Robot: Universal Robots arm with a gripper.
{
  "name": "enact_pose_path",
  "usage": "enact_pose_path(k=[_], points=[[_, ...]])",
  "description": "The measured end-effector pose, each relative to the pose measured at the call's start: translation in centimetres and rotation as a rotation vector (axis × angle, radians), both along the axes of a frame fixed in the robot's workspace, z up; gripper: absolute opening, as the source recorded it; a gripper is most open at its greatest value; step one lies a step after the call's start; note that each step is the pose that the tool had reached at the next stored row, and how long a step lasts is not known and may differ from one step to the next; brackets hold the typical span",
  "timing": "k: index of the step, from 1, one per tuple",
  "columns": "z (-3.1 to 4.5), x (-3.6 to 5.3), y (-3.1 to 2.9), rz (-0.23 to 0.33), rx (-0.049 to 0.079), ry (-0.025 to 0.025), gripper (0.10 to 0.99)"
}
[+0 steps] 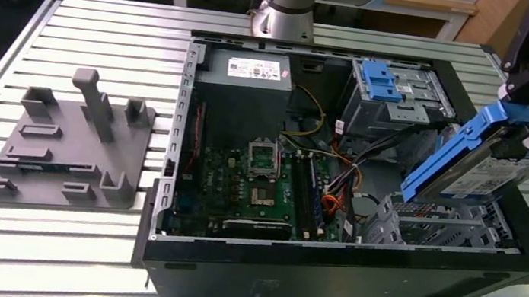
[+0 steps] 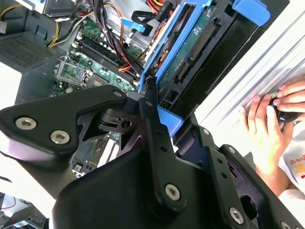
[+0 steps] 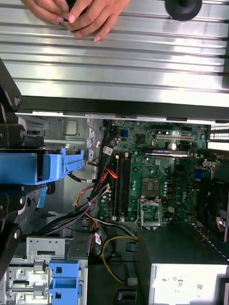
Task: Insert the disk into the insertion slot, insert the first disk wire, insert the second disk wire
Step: 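Insert the disk into the insertion slot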
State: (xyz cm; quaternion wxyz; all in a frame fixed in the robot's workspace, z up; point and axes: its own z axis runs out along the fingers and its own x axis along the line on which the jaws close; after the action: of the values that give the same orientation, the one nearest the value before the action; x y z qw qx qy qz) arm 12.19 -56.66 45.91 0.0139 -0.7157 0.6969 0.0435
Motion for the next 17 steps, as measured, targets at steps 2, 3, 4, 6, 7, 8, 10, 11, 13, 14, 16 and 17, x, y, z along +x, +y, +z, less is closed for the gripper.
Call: enact_pose_path(k=[2,3,4,6,7,8,10,11,13,14,16,17], points=[[-0.12,0.0,-0.01,0.0,0.0,0.0,0.365],[-0.18,0.0,-0.02,0.0,0.0,0.0,0.365],[-0.24,0.0,-0.03,0.0,0.0,0.0,0.365],[-0.35,0.0,-0.05,0.0,0.0,0.0,0.365],[-0.41,0.0,-0.07,0.0,0.0,0.0,0.365],[-0.45,0.0,-0.08,0.0,0.0,0.0,0.365],[-0.54,0.0,-0.1,0.0,0.0,0.0,0.365],[-0.59,0.0,-0.11,0.0,0.0,0.0,0.365],[-0.69,0.0,-0.12,0.0,0.0,0.0,0.365],[-0.74,0.0,-0.12,0.0,0.0,0.0,0.365],[-0.83,0.0,-0.14,0.0,0.0,0.0,0.365],[-0.87,0.0,-0.15,0.0,0.0,0.0,0.365]])
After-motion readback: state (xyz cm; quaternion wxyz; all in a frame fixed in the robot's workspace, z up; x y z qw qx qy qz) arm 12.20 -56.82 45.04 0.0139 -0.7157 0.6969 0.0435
